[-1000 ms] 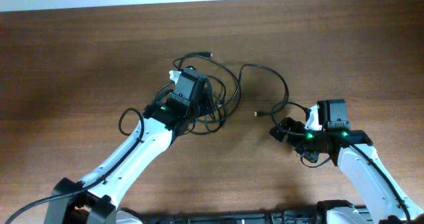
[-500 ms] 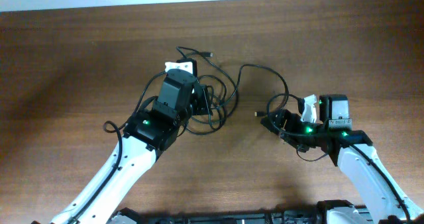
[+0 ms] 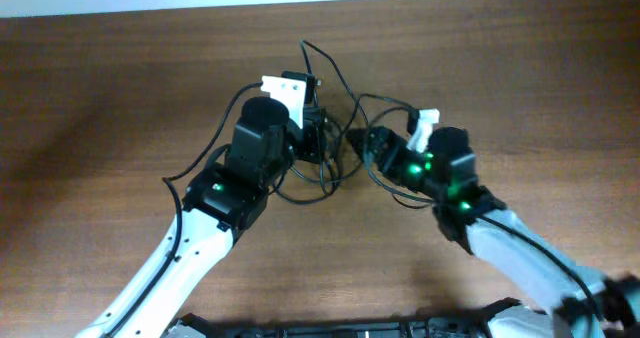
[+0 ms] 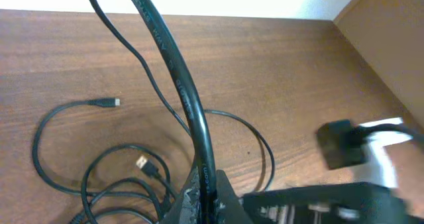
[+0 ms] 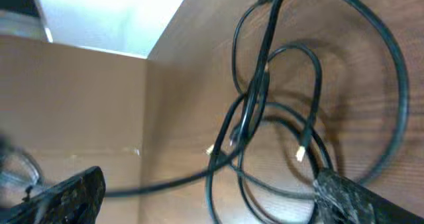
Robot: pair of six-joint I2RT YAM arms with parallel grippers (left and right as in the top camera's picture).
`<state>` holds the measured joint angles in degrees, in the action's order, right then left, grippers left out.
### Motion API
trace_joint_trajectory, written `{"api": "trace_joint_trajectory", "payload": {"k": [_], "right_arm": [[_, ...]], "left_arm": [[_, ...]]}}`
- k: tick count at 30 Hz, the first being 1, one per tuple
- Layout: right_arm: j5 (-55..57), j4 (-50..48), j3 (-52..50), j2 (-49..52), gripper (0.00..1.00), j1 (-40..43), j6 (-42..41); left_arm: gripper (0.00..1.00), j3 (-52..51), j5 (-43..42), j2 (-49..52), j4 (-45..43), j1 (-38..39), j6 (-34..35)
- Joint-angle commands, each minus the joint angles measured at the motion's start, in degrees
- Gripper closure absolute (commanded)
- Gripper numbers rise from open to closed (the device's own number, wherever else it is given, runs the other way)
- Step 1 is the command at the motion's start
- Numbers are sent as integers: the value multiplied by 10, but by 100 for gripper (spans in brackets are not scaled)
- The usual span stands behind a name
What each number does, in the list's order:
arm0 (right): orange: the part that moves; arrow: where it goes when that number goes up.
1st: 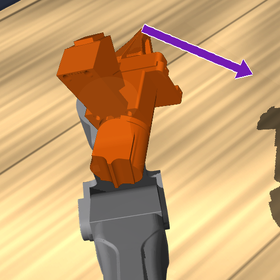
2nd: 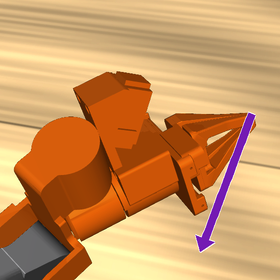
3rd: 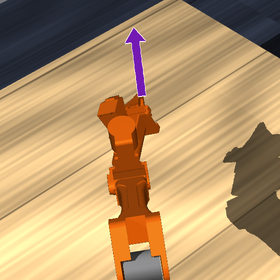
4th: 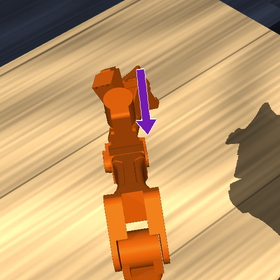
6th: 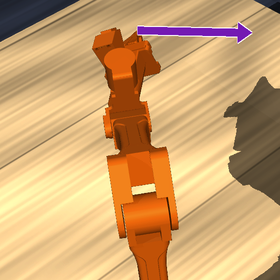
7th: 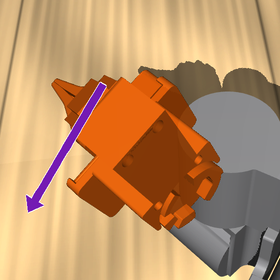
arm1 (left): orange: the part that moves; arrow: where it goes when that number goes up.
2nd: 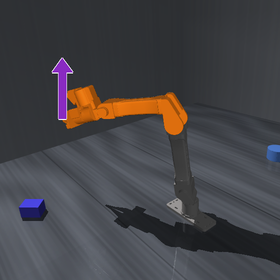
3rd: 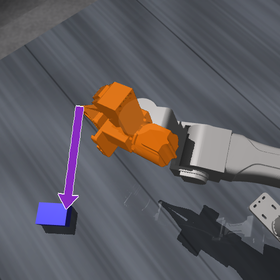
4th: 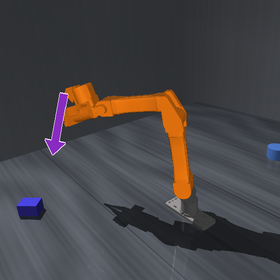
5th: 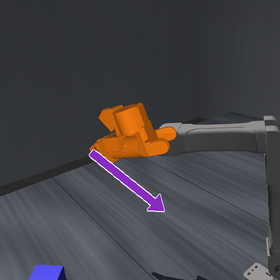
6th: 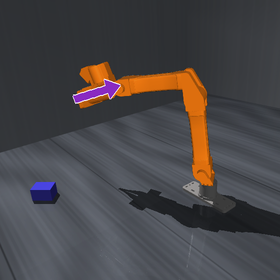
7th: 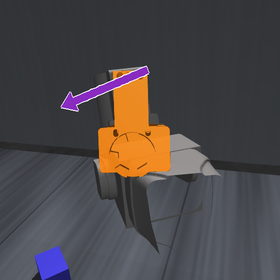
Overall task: Untangle cables
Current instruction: 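Move right gripper back toward the left gripper to grab loops, then pull one black cable out leftward with the left gripper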
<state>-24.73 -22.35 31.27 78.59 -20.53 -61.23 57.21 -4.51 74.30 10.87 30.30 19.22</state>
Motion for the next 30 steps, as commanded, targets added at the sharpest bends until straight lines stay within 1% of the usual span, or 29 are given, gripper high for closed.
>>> {"api": "trace_joint_trajectory", "payload": {"k": [1,2,3,5,8,9,11,13,16,17,20,21,22,23,24,25,27,28,30], "right_arm": [[28,-77,2,96,1,-25,-67],[23,-100,2,126,1,-35,-65],[15,-113,2,149,1,-46,-61],[-1,-144,2,180,1,-71,-23],[15,-187,2,186,1,-116,47],[37,-188,2,186,1,-124,56],[119,-187,2,186,1,-151,116],[153,-191,5,186,1,-167,120],[130,-191,19,186,0,-193,140],[124,-189,19,186,2,-204,146],[118,-172,19,186,2,-246,200],[122,-160,19,186,7,-259,232],[144,-139,19,186,31,-264,247],[185,-103,19,186,69,-261,248],[207,-83,19,186,95,-256,248],[208,-70,19,184,96,-244,248],[175,-46,19,164,96,-203,248],[163,-20,19,146,96,-181,248],[165,67,19,102,96,-124,248]], "left_arm": [[100,6,45,-13,-2,-1,4],[100,6,129,-13,-2,-1,51],[100,6,177,-13,-7,-1,78],[100,6,213,-13,-29,-1,86],[100,6,213,-13,-57,-1,86],[100,6,213,-13,-61,-1,86],[100,6,208,-13,-66,-1,86],[100,6,189,-13,-67,-1,86],[100,6,174,-13,-69,-1,86],[100,6,174,-13,-73,-1,86],[100,6,176,-13,-108,-1,86],[100,6,176,-13,-113,-1,86],[100,6,176,-13,-113,-1,86],[100,6,176,-13,-113,-1,86],[100,7,178,-15,-118,-2,86],[100,7,179,-23,-124,-9,83],[100,8,195,-52,-127,-44,81],[100,8,205,-67,-123,-66,81],[100,8,205,-105,-105,-130,82]]}}
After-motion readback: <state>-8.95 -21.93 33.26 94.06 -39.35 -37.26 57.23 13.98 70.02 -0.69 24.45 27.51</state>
